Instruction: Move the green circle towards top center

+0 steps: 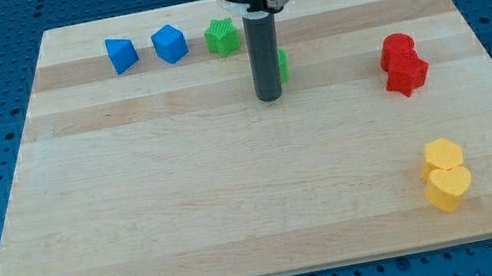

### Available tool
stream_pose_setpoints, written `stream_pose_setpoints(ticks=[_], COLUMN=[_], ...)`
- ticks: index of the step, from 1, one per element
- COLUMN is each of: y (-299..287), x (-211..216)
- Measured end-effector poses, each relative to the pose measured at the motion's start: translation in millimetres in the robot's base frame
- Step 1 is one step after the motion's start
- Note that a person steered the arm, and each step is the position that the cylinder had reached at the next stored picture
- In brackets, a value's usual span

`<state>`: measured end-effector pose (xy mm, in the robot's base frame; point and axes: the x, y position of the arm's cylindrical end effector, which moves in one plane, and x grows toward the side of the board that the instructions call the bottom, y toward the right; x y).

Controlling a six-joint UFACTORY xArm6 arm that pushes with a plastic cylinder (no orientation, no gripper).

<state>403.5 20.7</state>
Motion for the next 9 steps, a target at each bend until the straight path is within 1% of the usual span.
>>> stream_pose_setpoints(ticks=[2,3,4,5,6,7,8,9], y=[0.0,0.0,0.0,-6.5,-5.9,14.0,16.5,16.6], x=[-31.5,-40.3,-37.8,-4.8,-5.8,-6.6,-9.2,-22.2])
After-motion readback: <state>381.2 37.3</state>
